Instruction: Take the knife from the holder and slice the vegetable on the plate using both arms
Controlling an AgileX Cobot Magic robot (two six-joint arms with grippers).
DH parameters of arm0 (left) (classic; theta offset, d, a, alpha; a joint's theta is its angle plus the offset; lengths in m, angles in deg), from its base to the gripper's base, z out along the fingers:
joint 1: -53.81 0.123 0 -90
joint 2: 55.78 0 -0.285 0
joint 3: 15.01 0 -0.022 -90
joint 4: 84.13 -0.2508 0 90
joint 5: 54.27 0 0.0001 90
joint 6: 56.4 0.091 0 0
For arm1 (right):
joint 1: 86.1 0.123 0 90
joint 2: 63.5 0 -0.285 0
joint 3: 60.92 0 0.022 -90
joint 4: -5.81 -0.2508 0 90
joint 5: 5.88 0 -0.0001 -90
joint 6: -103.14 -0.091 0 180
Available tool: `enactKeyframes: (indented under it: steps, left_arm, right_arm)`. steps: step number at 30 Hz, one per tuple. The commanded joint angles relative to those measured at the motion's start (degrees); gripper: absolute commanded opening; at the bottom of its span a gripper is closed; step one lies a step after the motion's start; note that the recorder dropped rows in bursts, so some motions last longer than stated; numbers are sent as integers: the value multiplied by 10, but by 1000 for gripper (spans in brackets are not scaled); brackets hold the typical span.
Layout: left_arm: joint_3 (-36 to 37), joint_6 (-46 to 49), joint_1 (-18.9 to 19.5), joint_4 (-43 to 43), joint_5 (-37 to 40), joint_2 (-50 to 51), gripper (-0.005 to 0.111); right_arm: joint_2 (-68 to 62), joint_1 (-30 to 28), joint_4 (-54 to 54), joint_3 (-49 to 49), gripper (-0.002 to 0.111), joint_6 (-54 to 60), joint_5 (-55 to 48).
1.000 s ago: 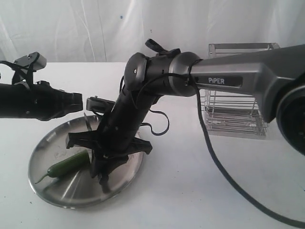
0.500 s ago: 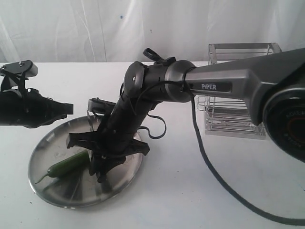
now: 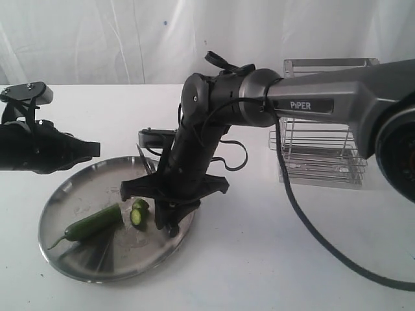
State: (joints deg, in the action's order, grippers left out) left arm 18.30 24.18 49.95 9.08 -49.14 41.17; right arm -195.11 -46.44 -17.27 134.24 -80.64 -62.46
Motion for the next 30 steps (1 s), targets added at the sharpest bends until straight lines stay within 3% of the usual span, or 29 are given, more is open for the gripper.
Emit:
enactKeyframes:
  steps: [1,8,12,23,30]
  left_arm:
    - [4,4,-2,-8,5,-5,0]
    - [4,4,-2,-8,6,-5,0]
    - [4,4,-2,-8,6,-5,0]
    - [4,3,-2,-5,27,-5,0]
    - [4,2,-2,3,47,-41,0]
  right_arm:
    - [-10,-9,20,3,7,9,-30]
    - [-10,-9,6,3,28,11,-10]
    - [-9,-9,6,3,34,11,-12]
    - [27,-11,46,43,34,15,-38]
    - [50,-54,45,96,32,16,-65]
